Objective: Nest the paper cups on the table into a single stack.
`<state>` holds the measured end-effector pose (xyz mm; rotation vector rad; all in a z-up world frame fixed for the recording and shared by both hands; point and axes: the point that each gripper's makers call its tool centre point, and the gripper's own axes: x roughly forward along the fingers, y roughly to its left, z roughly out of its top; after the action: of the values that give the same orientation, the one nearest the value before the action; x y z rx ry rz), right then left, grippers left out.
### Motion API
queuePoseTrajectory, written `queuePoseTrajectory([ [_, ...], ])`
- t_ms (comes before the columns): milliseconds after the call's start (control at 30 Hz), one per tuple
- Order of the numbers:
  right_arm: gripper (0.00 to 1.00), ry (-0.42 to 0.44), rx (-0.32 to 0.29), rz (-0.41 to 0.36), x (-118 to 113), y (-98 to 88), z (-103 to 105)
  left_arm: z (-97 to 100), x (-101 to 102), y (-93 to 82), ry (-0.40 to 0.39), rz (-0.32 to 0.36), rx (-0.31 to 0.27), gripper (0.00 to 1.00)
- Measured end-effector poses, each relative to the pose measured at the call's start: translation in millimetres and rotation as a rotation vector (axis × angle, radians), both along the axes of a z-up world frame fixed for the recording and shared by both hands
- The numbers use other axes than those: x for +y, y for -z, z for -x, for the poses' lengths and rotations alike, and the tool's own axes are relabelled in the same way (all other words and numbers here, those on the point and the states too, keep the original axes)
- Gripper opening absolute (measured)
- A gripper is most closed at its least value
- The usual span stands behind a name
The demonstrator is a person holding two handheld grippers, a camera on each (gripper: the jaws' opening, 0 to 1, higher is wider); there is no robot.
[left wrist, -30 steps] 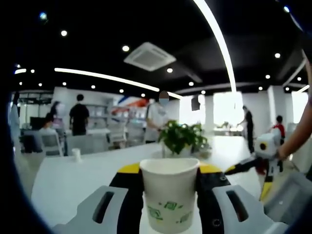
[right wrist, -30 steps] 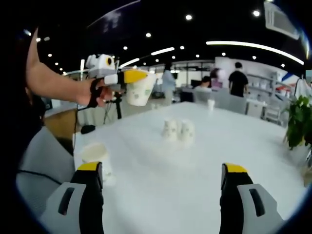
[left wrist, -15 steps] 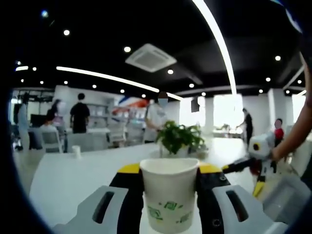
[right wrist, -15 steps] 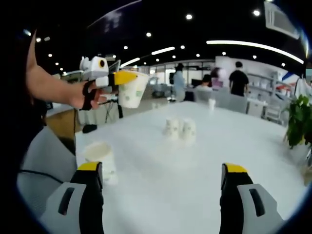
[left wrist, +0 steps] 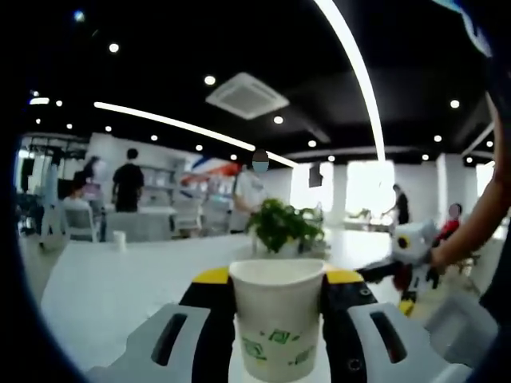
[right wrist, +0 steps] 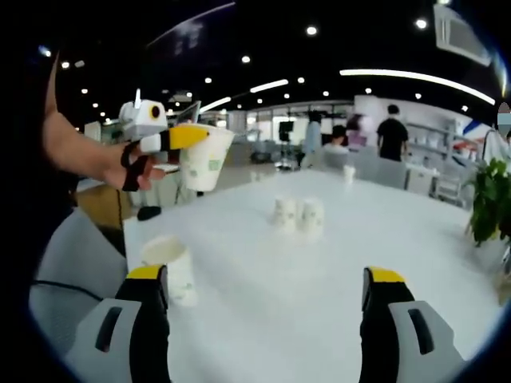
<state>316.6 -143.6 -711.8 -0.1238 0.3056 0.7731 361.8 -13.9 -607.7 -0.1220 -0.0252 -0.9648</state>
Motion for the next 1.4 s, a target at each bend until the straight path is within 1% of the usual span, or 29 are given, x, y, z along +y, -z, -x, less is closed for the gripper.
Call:
queuePoseTrajectory([
  [367,1.0,-0.001,0.005,-0.003,0,0.9,4,18.5,-4,-5.3,0.016,0.024,-0.007,0.39],
  [500,1.0,0.0,0.007,-0.002,1,1.8,6,33.9,-9,0.7,0.033,0.02,-0.001,0.39],
  [633,1.0,-0.002,0.009,-0.001,2,3.0,9,44.8,-11,6.0,0.048,0.013,0.002,0.4],
  [867,1.0,-0.009,0.016,0.005,4,5.6,13,49.1,-9,5.3,0.052,0.013,-0.002,0.4],
  [1300,1.0,-0.011,0.019,0.005,5,5.7,14,54.4,-9,5.4,0.055,0.03,0.008,0.4],
  [1400,1.0,-0.009,0.022,0.003,4,5.9,14,55.7,-10,8.8,0.06,0.028,0.013,0.39],
])
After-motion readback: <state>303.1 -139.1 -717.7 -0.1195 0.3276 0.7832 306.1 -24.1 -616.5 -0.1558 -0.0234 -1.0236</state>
